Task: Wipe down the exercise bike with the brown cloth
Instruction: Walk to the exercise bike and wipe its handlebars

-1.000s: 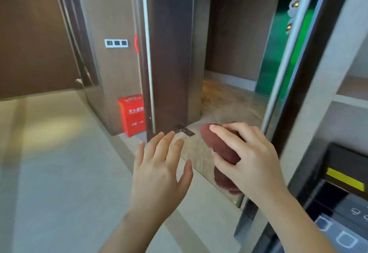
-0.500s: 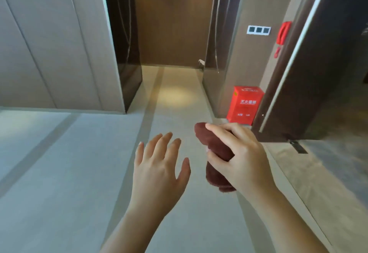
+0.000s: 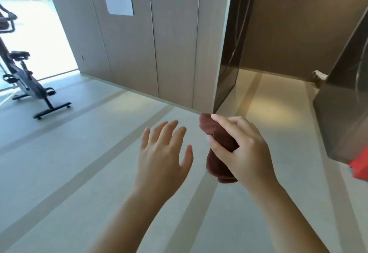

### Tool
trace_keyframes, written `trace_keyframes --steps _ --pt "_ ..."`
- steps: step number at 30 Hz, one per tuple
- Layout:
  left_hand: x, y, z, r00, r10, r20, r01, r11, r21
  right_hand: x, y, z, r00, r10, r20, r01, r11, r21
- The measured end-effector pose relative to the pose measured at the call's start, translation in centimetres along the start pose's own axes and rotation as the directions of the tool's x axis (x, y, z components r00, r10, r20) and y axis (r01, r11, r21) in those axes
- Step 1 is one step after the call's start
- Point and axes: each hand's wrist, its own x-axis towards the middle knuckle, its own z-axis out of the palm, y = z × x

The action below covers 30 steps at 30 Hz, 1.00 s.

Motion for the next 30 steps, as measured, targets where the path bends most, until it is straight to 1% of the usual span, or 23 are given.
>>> trace_keyframes --steps 3,7,11,15,19,24,28,30 --pt "2.5 -4.9 0.8 0.997 -0.074 -0.017 0.075 0.995 0.06 4.5 -0.5 5.5 0.998 -0.048 0.035 0.044 0.995 0.087" --pt "4.4 -11.6 2.0 0.981 -0.194 -0.028 0.196 0.974 0.112 9.0 -2.1 13.2 0.984 -0.122 0.133 0.096 0.977 0.188" --pt "6.2 -18.9 3.0 0.957 -0.282 -0.065 0.289 0.946 0.145 12.6 -4.3 21.1 0.961 -0.191 0.2 0.139 0.959 0.245" --pt "8.3 -27.3 4.4 0.932 -0.345 -0.109 0.36 0.917 0.173 16.3 -7.5 29.9 0.947 -0.229 0.226 0.161 0.946 0.282" --pt "10.6 -36.4 5.5 0.916 -0.376 -0.138 0.397 0.898 0.187 20.7 -10.5 38.7 0.926 -0.252 0.279 0.153 0.93 0.333" --pt "15.4 -48.3 5.9 0.91 -0.388 -0.145 0.412 0.885 0.218 27.8 -13.9 48.9 0.925 -0.233 0.302 0.137 0.942 0.307" --pt "19.6 -55.8 7.4 0.908 -0.392 -0.15 0.417 0.88 0.226 32.8 -15.4 56.0 0.921 -0.245 0.303 0.152 0.942 0.298" --pt "21.4 -58.6 8.9 0.909 -0.393 -0.136 0.415 0.884 0.217 35.0 -15.3 59.2 0.919 -0.234 0.317 0.136 0.943 0.303"
